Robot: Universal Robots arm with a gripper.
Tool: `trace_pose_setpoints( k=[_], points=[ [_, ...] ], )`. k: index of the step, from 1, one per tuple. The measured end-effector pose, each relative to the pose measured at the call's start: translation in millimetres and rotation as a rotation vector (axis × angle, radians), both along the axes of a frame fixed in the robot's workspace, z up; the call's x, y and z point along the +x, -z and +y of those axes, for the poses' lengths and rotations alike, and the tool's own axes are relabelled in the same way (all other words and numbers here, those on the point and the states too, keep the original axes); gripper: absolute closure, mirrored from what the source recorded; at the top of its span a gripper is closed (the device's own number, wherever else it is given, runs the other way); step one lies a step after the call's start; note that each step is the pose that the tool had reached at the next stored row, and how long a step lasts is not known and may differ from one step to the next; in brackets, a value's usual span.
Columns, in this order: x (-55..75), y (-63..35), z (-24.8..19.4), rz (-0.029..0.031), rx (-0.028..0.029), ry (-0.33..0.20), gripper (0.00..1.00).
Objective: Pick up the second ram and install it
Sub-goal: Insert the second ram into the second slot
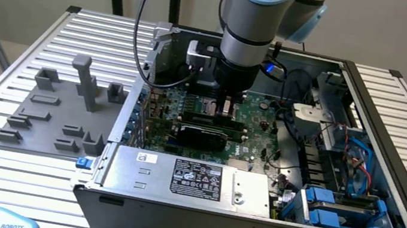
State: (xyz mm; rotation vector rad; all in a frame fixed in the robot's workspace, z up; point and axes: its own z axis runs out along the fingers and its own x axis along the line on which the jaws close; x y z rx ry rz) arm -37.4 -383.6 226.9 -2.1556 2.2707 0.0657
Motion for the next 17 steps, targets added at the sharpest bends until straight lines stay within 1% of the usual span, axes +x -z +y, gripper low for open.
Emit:
trace_pose_setpoints(
  k=[7,17],
  points=[
    [0.1,-0.4,0.0,0.0018,0.0007,0.0,0.87],
    [0.1,0.1,0.0,0.0021,0.0007,0.0,0.87]
  ],
)
